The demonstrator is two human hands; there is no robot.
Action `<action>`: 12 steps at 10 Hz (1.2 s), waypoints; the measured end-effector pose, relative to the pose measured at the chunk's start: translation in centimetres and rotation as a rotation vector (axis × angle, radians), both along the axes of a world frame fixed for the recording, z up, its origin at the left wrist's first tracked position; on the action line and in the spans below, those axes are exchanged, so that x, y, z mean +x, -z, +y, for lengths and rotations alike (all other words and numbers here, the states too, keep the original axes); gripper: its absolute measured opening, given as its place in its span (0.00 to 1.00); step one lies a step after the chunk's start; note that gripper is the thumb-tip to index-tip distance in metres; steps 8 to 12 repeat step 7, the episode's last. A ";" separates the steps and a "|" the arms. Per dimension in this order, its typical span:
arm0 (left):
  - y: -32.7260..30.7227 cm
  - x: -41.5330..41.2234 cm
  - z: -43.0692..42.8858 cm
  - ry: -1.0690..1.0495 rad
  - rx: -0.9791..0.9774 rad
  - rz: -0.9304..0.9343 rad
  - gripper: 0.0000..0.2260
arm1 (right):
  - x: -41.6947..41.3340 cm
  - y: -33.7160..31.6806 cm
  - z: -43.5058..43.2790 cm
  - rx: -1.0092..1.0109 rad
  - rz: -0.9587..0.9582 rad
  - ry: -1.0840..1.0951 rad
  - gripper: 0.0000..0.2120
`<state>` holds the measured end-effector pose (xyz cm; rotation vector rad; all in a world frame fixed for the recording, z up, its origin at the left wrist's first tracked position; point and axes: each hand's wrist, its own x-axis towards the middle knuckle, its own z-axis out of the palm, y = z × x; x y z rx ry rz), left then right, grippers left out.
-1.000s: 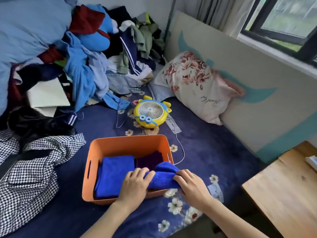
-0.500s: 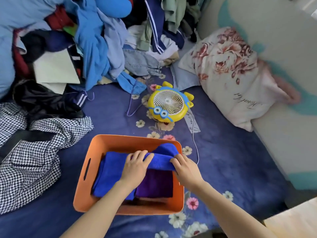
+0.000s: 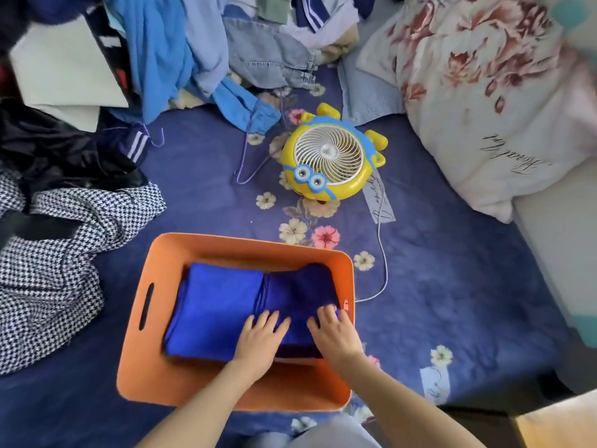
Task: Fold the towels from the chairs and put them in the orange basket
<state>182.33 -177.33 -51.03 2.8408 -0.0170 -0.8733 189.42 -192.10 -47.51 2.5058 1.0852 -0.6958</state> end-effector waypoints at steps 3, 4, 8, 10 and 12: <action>1.1 -0.4 -0.7 0.061 0.120 0.176 0.17 | -1.4 3.2 0.9 -0.257 0.406 0.152 0.28; 1.0 -0.6 -0.6 0.086 0.143 0.194 0.16 | -1.3 3.2 1.2 -0.309 0.417 0.114 0.29; 0.3 -2.3 -0.3 0.054 0.181 0.261 0.24 | -1.9 1.2 1.4 -0.356 0.295 0.070 0.22; 0.3 -2.3 -0.3 0.054 0.181 0.261 0.24 | -1.9 1.2 1.4 -0.356 0.295 0.070 0.22; 0.3 -2.3 -0.3 0.054 0.181 0.261 0.24 | -1.9 1.2 1.4 -0.356 0.295 0.070 0.22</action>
